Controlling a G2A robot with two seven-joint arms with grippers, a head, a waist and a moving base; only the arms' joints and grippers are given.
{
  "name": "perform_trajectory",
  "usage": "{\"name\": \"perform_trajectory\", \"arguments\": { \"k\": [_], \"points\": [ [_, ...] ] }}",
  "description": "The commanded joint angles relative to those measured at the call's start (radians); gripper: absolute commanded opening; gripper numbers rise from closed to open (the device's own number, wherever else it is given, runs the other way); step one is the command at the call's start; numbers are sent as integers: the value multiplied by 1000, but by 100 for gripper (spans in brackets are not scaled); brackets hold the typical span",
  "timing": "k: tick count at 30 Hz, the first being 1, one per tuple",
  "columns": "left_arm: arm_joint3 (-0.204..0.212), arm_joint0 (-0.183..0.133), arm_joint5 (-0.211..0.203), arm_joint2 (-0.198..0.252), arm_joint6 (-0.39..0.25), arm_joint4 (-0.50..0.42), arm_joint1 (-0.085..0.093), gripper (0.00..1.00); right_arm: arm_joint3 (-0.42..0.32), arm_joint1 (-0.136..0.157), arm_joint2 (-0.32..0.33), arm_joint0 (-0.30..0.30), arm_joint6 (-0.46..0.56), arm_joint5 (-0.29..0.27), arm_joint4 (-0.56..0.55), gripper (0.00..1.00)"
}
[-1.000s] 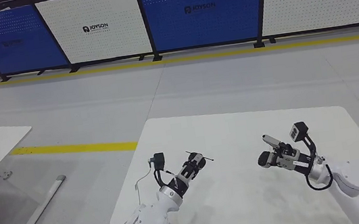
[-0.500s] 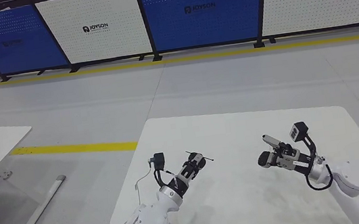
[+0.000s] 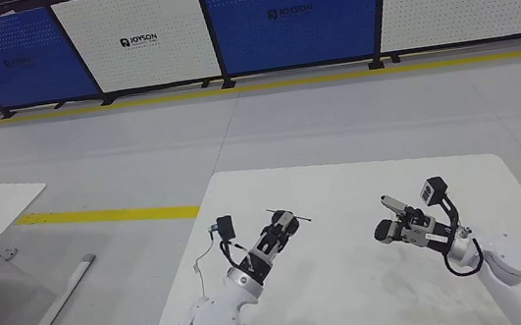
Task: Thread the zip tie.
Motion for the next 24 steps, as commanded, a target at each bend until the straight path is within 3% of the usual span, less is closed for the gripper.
{"name": "perform_trajectory", "arguments": {
  "k": [1,14,20,24],
  "points": [
    [-24,24,-21,-18,6,6,2,0,0,0,0,0,0,0,0,100],
    [-28,20,-20,-20,13,12,1,0,0,0,0,0,0,0,0,100],
    [-98,13,-121,-17,85,-40,-10,0,0,0,0,0,0,0,0,100],
    [-110,23,-124,-22,93,-56,-11,0,0,0,0,0,0,0,0,100]
  ]
}}
